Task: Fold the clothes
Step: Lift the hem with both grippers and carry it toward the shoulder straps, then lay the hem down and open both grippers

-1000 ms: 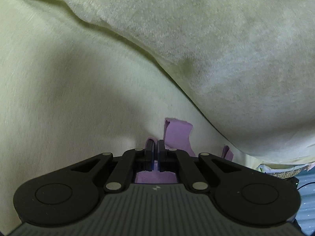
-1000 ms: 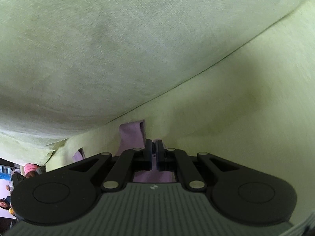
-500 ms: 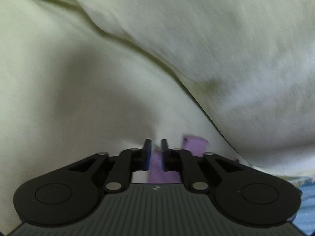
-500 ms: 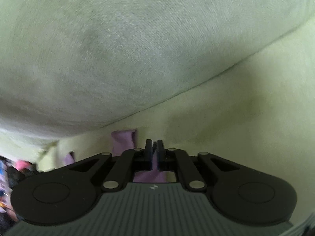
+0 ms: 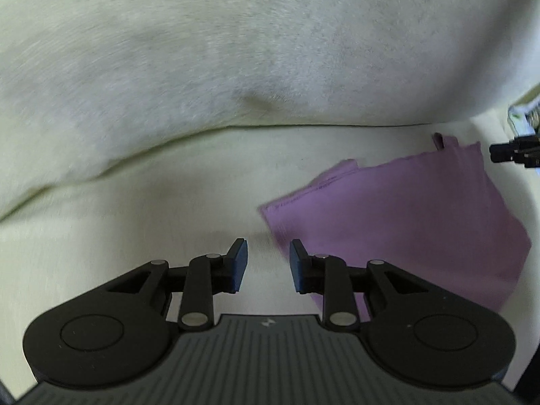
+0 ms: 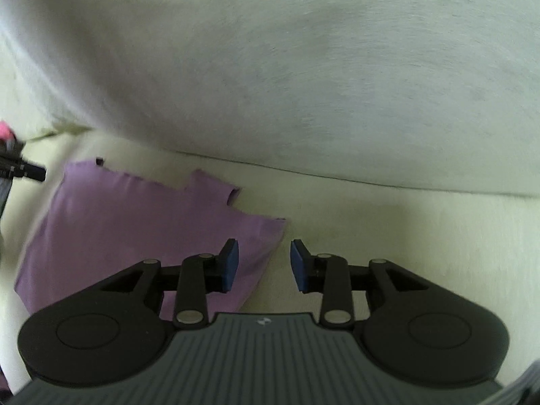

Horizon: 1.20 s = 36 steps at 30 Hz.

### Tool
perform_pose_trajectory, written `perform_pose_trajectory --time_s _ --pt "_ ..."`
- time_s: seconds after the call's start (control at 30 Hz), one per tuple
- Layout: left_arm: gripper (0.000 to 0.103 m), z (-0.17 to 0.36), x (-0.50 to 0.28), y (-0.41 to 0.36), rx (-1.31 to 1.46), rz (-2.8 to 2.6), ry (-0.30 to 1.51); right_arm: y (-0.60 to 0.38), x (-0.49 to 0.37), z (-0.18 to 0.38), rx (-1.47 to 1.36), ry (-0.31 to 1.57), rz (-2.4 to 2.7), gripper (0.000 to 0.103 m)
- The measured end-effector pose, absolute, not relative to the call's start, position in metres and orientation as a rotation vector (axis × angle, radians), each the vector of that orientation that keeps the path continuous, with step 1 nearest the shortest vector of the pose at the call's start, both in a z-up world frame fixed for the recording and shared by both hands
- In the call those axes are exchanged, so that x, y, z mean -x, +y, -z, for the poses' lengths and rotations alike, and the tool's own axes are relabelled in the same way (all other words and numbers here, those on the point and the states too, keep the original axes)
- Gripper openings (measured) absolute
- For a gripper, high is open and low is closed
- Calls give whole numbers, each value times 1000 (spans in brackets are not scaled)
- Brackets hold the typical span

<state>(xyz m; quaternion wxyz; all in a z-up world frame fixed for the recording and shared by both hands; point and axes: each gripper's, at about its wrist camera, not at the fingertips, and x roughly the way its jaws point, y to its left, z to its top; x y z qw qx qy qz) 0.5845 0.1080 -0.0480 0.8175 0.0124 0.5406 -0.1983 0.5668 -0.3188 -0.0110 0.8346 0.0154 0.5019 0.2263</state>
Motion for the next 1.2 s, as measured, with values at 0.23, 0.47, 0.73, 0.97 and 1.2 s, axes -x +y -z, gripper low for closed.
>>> perform_pose_trajectory --time_s 0.23,0.47,0.73,0.97,1.2 --pt "32 57 -590 92 -79 516 1080 -326 -565 24 -62 1053 -496 30" --pt "32 70 -598 88 -113 527 1085 -326 -557 22 -29 1016 -519 31" --pt "4 73 -595 92 -74 547 1082 -322 -568 30 -99 1008 -551 30" --pt "0 68 -589 98 -56 541 1060 -325 -573 32 -167 1054 -551 3" --pt "0 57 -580 114 -15 503 1003 -317 -579 9 -187 972 -551 3"
